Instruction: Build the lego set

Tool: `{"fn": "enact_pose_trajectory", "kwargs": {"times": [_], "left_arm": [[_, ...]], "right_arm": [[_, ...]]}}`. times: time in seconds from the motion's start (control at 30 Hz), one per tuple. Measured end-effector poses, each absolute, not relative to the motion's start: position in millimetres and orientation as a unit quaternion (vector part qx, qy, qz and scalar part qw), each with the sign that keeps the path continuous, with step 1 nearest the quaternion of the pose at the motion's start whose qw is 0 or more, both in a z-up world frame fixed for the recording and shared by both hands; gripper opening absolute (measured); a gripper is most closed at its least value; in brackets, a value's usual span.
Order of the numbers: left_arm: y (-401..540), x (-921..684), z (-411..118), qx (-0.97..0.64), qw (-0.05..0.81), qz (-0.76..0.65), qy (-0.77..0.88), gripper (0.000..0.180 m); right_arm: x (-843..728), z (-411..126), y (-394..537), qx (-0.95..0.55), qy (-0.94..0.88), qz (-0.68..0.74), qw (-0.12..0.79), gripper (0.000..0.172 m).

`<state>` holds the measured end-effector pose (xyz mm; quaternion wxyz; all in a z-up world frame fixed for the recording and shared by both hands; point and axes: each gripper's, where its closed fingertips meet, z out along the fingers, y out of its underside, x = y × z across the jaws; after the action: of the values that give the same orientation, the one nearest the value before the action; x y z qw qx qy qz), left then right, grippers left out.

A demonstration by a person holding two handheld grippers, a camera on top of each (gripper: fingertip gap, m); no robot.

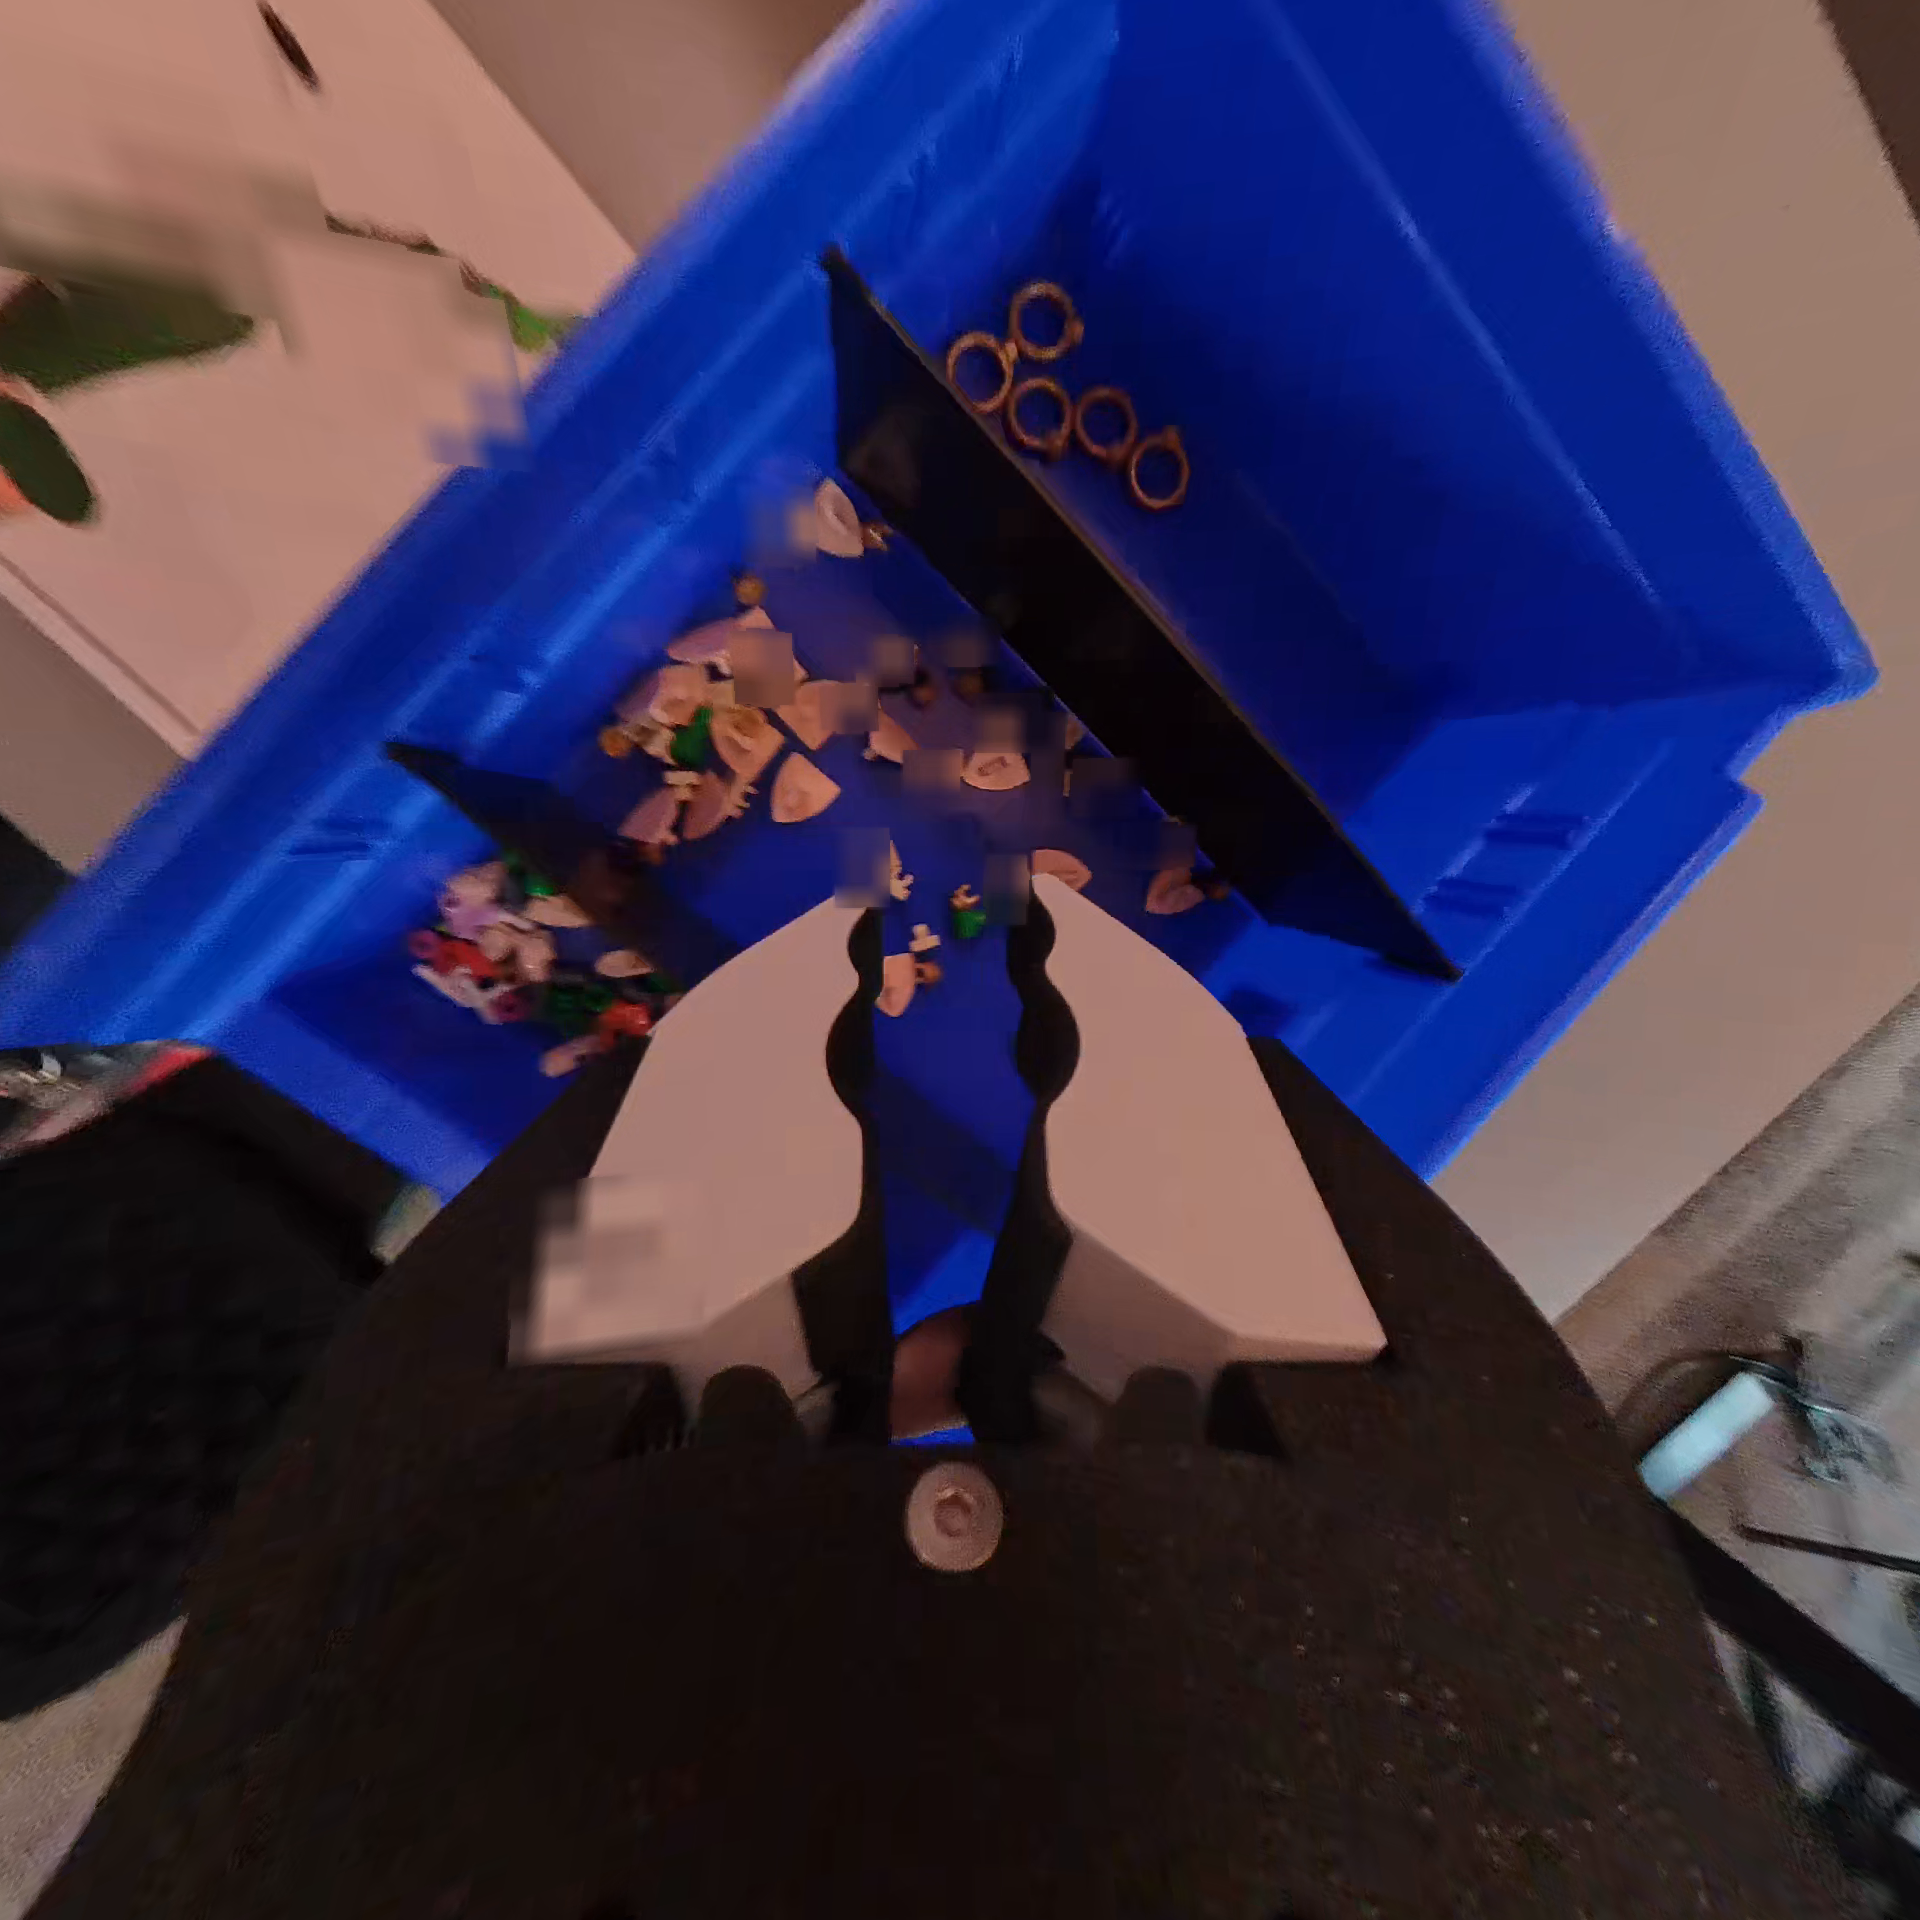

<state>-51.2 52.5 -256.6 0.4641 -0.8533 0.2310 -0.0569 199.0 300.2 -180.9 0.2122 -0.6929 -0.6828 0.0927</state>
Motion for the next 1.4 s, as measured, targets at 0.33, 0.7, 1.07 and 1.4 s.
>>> {"fn": "enact_pose_trajectory", "kwargs": {"times": [0.33, 0.7, 1.07, 1.4], "left_arm": [[55.6, -58.9, -258.4, -0.864, 0.458, -0.049, 0.202, 0.003], [57.3, -62.9, -260.8, -0.872, 0.450, -0.048, 0.186, 0.003], [57.0, -62.4, -259.7, -0.871, 0.451, -0.060, 0.183, 0.003], [56.4, -62.3, -258.8, -0.869, 0.455, -0.057, 0.185, 0.003]], "right_arm": [[151.9, -237.8, 324.6, -0.581, -0.786, 0.063, 0.201, 0.006], [148.8, -270.8, 329.6, -0.572, -0.793, 0.027, 0.206, 0.005], [145.8, -270.2, 314.1, -0.644, -0.740, 0.140, 0.131, 0.008], [150.9, -272.0, 315.6, -0.653, -0.740, 0.113, 0.118, 0.002]]}}
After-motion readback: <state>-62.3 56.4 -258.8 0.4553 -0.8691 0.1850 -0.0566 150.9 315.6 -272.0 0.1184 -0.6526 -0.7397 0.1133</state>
